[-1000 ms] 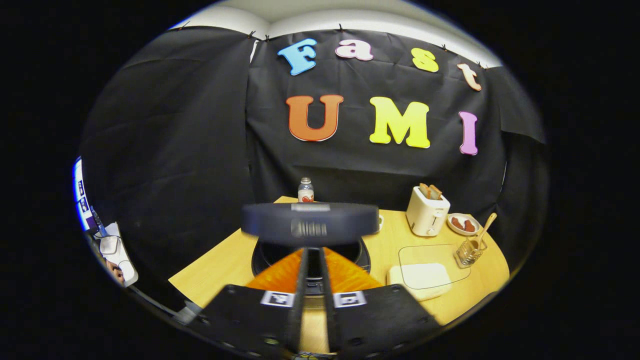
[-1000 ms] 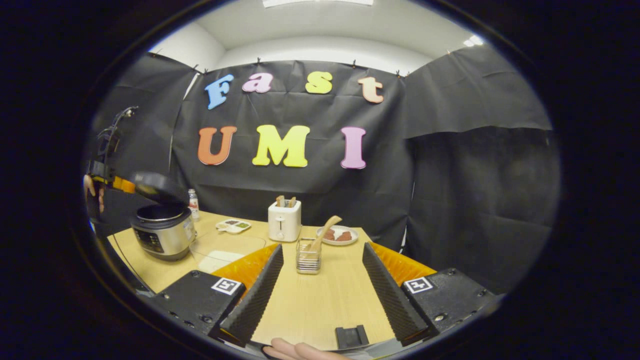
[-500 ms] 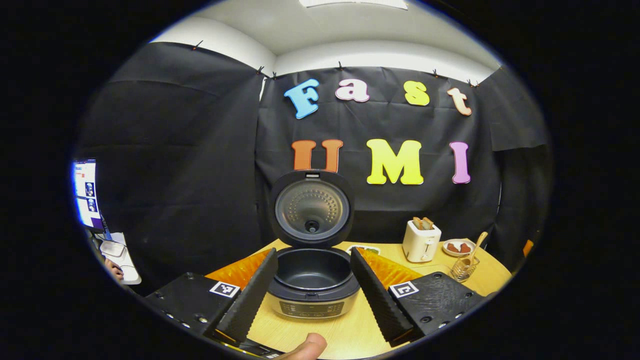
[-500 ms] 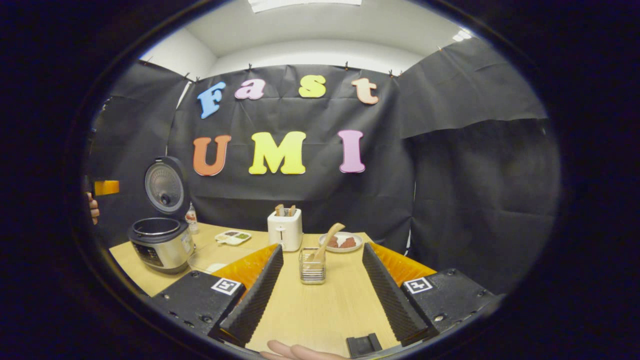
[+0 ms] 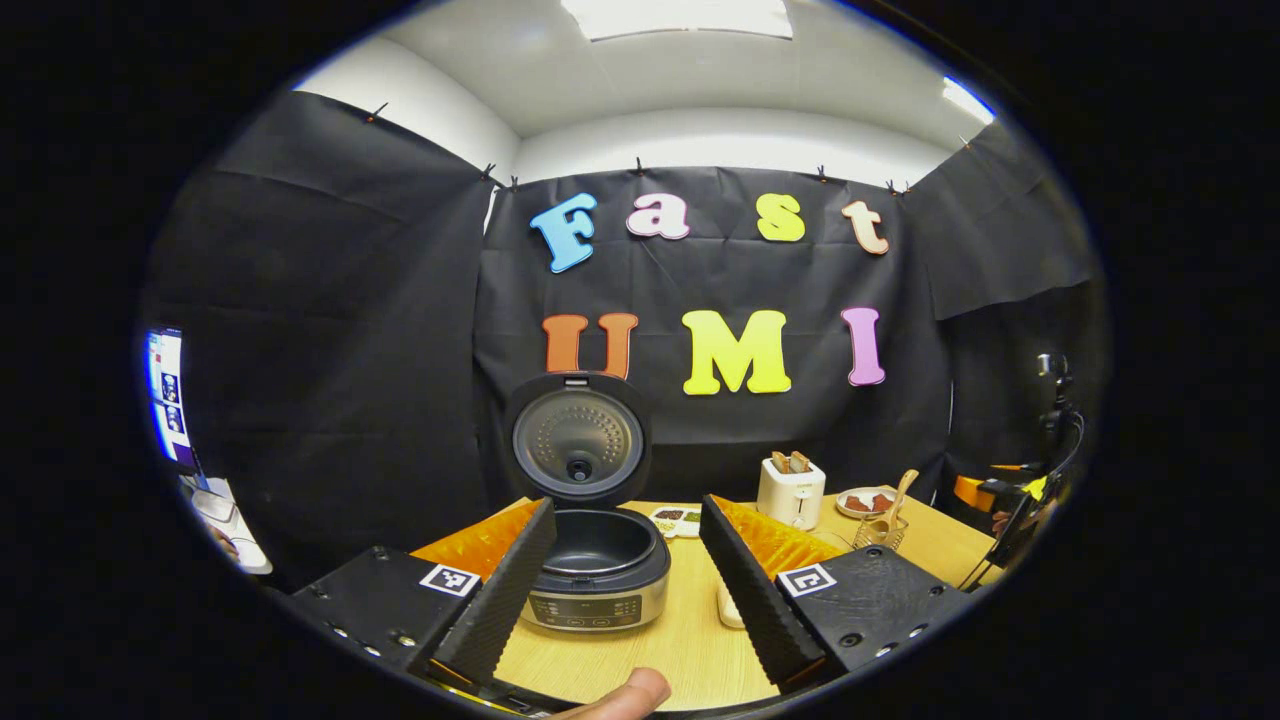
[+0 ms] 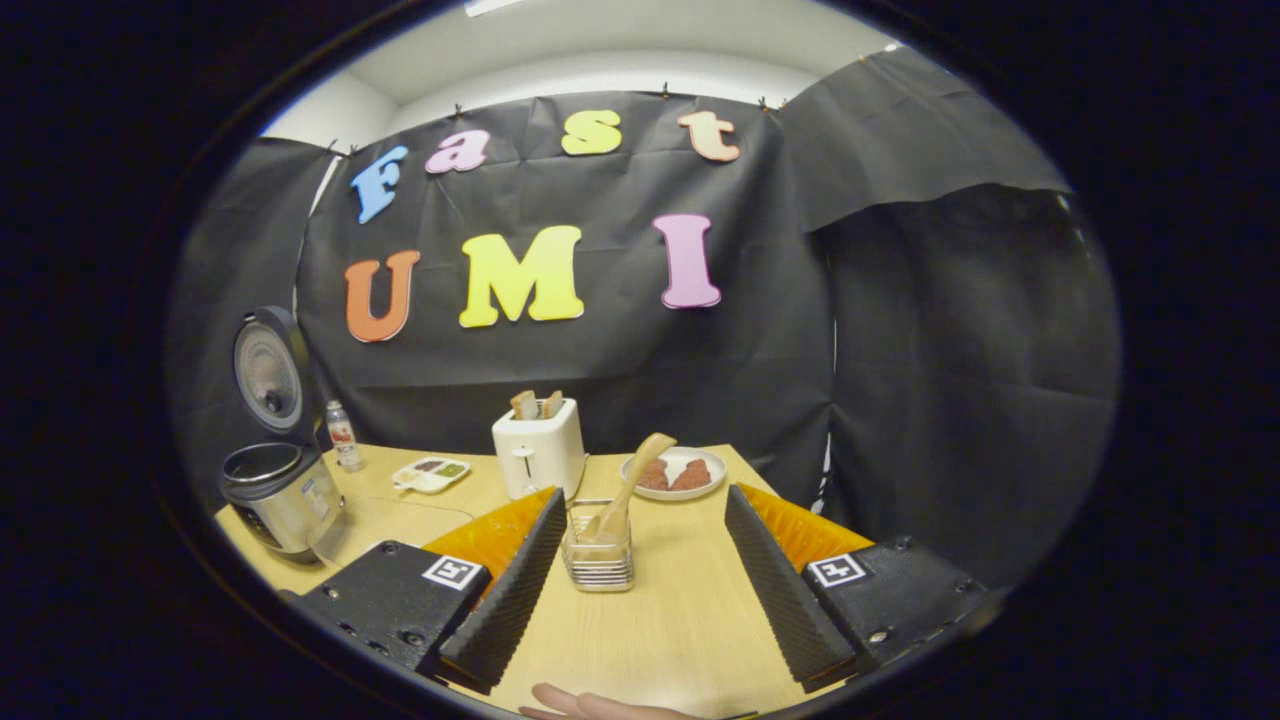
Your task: Close the left gripper, press the button to open the rice cooker; take a wooden spoon from the chopstick holder with the right hand, scoop a spoonful of rice and pour it into the rice cooker, then put the wooden spoon back into the chopstick holder.
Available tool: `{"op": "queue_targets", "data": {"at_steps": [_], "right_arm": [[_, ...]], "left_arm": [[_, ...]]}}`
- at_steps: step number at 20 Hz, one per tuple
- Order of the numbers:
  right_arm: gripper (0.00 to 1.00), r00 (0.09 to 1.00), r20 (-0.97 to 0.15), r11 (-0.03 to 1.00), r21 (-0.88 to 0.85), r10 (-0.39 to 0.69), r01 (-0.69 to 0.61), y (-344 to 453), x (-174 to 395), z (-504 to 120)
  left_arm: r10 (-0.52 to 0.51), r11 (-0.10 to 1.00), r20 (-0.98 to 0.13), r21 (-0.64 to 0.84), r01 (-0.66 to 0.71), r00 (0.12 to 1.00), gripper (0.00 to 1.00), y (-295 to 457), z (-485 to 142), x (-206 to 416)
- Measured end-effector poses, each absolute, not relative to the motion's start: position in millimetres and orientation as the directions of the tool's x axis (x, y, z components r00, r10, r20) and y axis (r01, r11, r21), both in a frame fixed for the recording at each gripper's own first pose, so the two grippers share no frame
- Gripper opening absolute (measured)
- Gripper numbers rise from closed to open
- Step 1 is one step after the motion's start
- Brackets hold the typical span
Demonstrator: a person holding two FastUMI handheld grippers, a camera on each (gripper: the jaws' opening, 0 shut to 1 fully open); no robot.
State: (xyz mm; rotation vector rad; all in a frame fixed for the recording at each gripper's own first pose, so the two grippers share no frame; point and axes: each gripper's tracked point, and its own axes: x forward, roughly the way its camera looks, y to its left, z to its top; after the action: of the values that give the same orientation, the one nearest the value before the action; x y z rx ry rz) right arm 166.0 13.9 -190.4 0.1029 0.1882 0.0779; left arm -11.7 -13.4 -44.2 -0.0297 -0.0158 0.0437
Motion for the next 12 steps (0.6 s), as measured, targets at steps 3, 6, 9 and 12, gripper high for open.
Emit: {"op": "queue_targets", "data": {"at_steps": [3,6,9,12], "right_arm": [[1.0,0.969,-0.229,0.989,0.128,0.095,-0.067,17,206,-216],[0.95,0.951,-0.281,0.986,0.136,0.128,-0.093,32,243,-239],[1.0,0.945,-0.283,0.983,0.125,0.163,-0.132,50,276,-253],[0.99,0.962,-0.244,0.992,0.07,0.123,-0.109,49,305,-253]], "left_arm": [[0.028,1.0,0.011,0.007,-0.028,1.0,0.93,-16,-54,-15],[0.059,0.997,0.014,0.041,-0.06,0.998,0.93,-13,-57,-16],[0.019,1.0,-0.004,-0.015,-0.019,1.0,0.93,-31,-68,-13],[0.017,1.0,0.001,-0.002,-0.017,1.0,0.94,-27,-69,-10]]}}
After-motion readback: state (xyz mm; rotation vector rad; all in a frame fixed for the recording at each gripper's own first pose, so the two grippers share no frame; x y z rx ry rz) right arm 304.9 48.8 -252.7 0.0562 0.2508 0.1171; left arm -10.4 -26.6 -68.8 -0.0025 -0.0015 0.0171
